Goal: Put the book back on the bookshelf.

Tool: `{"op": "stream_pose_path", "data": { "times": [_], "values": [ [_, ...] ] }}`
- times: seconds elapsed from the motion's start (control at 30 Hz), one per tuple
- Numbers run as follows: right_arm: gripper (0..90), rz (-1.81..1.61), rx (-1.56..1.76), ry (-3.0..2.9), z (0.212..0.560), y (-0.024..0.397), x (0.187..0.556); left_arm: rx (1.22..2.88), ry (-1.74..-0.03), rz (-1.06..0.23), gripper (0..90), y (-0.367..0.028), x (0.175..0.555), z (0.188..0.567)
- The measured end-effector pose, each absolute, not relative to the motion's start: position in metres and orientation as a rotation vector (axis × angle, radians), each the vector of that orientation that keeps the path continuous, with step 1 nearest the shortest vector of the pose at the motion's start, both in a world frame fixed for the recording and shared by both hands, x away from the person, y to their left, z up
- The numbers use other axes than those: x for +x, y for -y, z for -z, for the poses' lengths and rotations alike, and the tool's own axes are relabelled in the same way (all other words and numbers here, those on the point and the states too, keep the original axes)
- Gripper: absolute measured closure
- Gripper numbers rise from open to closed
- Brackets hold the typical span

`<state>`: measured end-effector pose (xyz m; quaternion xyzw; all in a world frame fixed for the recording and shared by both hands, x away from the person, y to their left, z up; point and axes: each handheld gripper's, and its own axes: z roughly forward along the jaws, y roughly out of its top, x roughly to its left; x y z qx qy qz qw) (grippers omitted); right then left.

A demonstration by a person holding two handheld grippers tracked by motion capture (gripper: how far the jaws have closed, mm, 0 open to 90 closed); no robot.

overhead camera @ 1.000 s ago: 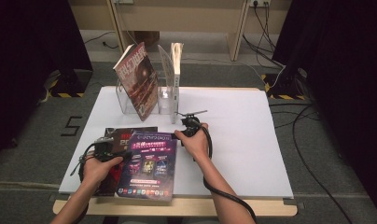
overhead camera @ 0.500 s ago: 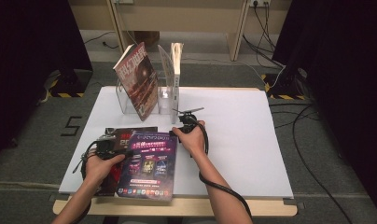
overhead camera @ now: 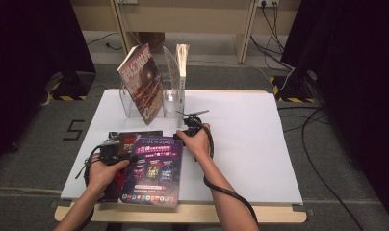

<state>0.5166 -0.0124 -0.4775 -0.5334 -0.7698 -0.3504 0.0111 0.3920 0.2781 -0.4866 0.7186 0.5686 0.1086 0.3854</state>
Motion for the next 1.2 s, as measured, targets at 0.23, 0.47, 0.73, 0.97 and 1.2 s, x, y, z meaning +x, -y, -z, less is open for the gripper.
{"op": "stream_pose_path", "data": {
  "times": [0.23,0.47,0.73,0.97,1.2],
  "values": [
    [53.2,1.142,-1.703,2.352,0.480,0.014,0.514,1.836,-1.455,-0.295,58.9,-0.276,0.391,0.486],
    [54.5,1.152,-1.746,2.255,0.475,0.018,0.512,1.820,-1.459,-0.313,59.3,-0.275,0.388,0.488],
    [54.6,1.141,-1.759,2.201,0.478,0.023,0.508,1.816,-1.457,-0.330,59.9,-0.273,0.386,0.488],
    [54.5,1.110,-1.770,2.164,0.479,0.028,0.506,1.813,-1.458,-0.333,60.8,-0.273,0.384,0.488],
    [53.3,1.075,-1.765,2.164,0.478,0.027,0.503,1.806,-1.460,-0.330,60.9,-0.273,0.384,0.489]
  ]
}}
